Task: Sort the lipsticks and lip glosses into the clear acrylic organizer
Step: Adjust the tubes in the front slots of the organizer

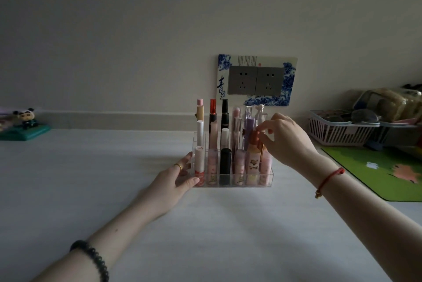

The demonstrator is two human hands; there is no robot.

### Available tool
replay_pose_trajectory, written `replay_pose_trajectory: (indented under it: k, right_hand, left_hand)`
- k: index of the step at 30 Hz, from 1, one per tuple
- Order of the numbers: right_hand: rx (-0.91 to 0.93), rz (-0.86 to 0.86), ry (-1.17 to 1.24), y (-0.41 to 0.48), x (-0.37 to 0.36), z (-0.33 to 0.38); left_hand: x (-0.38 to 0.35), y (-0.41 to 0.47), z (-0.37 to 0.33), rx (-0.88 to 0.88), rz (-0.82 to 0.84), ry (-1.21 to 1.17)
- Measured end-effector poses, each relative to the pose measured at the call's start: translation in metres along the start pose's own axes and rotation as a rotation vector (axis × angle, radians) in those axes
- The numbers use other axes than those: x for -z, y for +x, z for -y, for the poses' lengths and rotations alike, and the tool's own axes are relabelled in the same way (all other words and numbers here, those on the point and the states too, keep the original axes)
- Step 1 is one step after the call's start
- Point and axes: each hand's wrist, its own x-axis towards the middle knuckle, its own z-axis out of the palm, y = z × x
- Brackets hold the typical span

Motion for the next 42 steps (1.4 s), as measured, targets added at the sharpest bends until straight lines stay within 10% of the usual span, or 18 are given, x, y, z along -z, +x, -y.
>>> replay_pose_trajectory:
  k: [42]
  right_hand:
    - [-0.077,0.098,0.332,0.012,0.004,0.012]
  left_hand:
    - [0.001,-0.001,-0.003,0.016,0.012,0.003]
